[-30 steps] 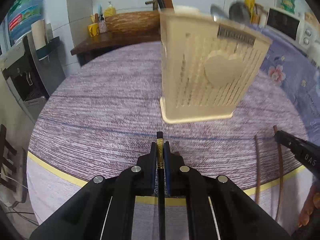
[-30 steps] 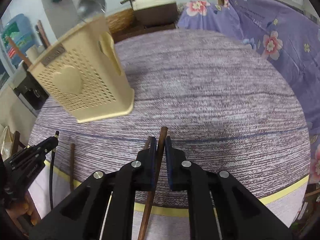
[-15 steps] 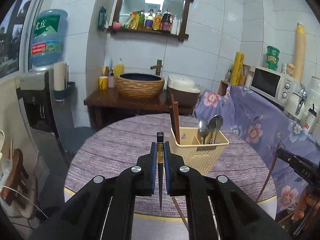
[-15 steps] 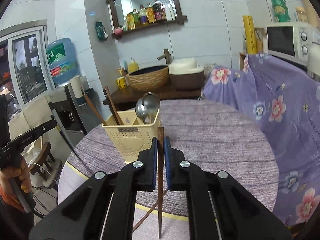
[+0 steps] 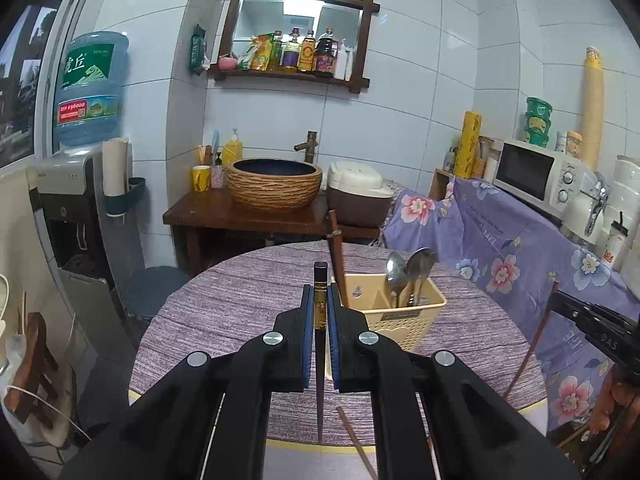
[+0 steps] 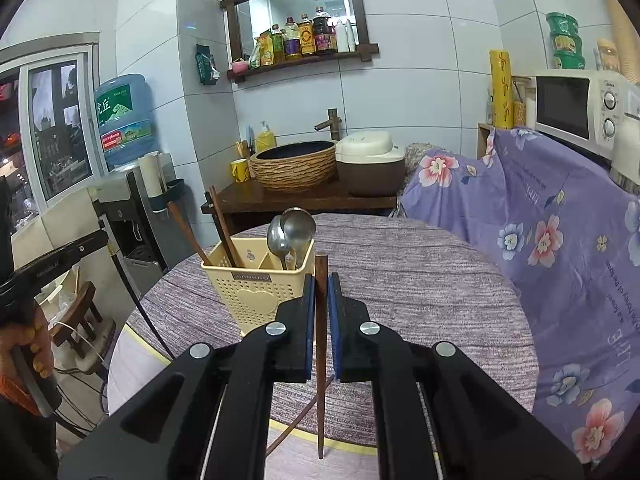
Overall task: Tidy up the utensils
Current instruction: 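Lift both chopsticks and carry them above the holder with both tools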
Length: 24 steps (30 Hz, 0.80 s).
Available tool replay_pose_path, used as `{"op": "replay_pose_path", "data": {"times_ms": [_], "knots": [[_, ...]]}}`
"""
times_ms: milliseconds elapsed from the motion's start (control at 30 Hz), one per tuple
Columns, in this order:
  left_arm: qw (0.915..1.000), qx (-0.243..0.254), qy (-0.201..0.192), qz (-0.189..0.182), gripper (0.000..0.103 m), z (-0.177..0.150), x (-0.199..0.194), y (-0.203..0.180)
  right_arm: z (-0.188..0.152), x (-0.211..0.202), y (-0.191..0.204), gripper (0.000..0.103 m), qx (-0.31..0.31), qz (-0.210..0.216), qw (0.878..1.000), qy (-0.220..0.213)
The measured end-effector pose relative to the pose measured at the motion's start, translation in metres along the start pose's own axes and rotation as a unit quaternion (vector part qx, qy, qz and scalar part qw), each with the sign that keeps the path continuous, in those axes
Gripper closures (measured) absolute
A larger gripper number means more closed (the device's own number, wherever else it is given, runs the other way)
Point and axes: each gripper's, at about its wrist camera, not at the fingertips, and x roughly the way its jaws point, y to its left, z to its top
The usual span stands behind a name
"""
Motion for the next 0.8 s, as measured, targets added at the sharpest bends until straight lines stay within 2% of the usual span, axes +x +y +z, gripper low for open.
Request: {"op": "replay_pose_path", "data": {"times_ms": [133,267,400,467,600,800], "knots": [[0.9996,0.007,-0.017,-0.023,0.095,0.022,-0.010,-0.012,0.031,-0.002,0.006,0.096,-0.004,0.016,1.000,-0.019],[0.9978,0.015,-0.052,-0.038,0.095,0.057,-0.016,-0.033,0.082,-0.006,0.021,0.095,-0.007,0.024,0.997,-0.071],[0.9951,0.014,-0.092,-0.033,0.095,0.095,-0.008,-0.052,0.133,-0.001,0.033,0.095,0.004,0.029,0.992,-0.119],[0.9931,0.018,-0.115,-0.017,0.095,0.112,0.003,-0.061,0.152,0.006,0.040,0.095,0.007,0.022,0.989,-0.149],[0.9935,0.020,-0.112,0.004,0.095,0.120,0.035,-0.073,0.163,0.033,0.049,0.095,0.004,0.011,0.987,-0.159],[0.9964,0.026,-0.079,0.018,0.095,0.093,0.073,-0.076,0.139,0.079,0.047,0.095,0.007,0.005,0.992,-0.129]]}}
